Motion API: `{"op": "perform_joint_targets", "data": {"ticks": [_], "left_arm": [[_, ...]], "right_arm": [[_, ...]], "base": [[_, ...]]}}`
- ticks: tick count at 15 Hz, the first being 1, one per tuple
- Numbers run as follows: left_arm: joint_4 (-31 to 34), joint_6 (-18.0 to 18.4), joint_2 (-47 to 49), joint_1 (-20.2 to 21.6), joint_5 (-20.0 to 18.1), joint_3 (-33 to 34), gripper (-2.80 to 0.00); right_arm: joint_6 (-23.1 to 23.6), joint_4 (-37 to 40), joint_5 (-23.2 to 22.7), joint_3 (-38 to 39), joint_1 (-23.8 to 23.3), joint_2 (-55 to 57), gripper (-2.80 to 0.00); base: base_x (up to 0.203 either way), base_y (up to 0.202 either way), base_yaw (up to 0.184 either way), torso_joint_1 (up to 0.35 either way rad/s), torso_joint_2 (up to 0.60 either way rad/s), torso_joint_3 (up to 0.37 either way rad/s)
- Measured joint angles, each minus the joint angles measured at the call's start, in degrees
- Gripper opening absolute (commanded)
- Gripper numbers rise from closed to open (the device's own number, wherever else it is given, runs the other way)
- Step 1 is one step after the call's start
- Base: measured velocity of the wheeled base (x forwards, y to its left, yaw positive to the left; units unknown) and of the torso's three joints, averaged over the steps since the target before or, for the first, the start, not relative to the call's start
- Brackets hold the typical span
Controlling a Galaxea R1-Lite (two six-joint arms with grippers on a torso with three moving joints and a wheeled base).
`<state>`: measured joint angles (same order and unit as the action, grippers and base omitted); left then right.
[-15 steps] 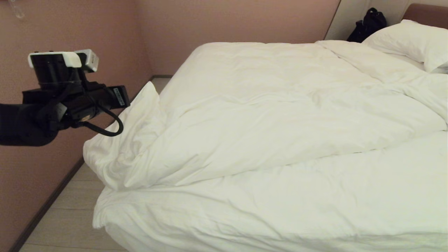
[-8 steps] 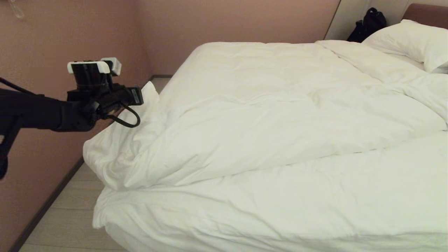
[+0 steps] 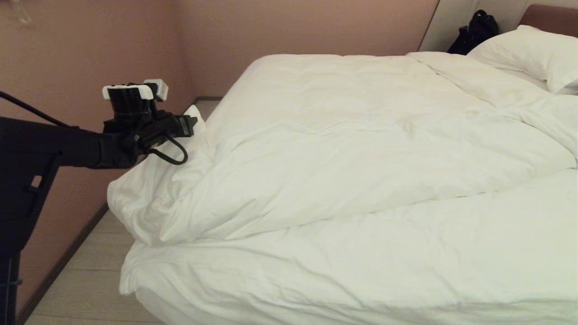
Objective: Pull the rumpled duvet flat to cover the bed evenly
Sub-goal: Flatten the corners of the folded blanket
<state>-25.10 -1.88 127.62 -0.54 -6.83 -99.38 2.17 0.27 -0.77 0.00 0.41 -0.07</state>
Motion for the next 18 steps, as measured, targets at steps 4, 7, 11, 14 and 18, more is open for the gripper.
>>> {"op": "perform_joint_targets", "data": {"ticks": [4,7,11,14,18], "left_arm": [[-0.63,1.17,1.90,-0.47,-0.24,-1.14,0.00],[-0.55,1.47,3.16,-0.71,-0.21,-3.13,0.00],[0.05,2.40,6.06,-0.69,-2.11,-6.63,0.00],[0.91,2.69,8.93,-0.69,-1.87,-10.14,0.00],[1.05,3.17,11.92,-0.60,-1.82,-11.68,0.00]], "right_arm": [[0.00,-0.02,0.01,0.00,0.00,0.00,-2.80],[0.00,-0.02,0.00,0.00,0.00,0.00,-2.80],[-0.02,-0.01,0.00,0.00,0.00,0.00,-2.80],[-0.02,0.00,0.00,0.00,0.00,0.00,-2.80],[0.00,-0.02,0.03,0.00,0.00,0.00,-2.80]], "base": [[0.000,0.000,0.000,0.000,0.00,0.000],[0.000,0.000,0.000,0.000,0.00,0.000],[0.000,0.000,0.000,0.000,0.00,0.000],[0.000,0.000,0.000,0.000,0.00,0.000],[0.000,0.000,0.000,0.000,0.00,0.000]]}}
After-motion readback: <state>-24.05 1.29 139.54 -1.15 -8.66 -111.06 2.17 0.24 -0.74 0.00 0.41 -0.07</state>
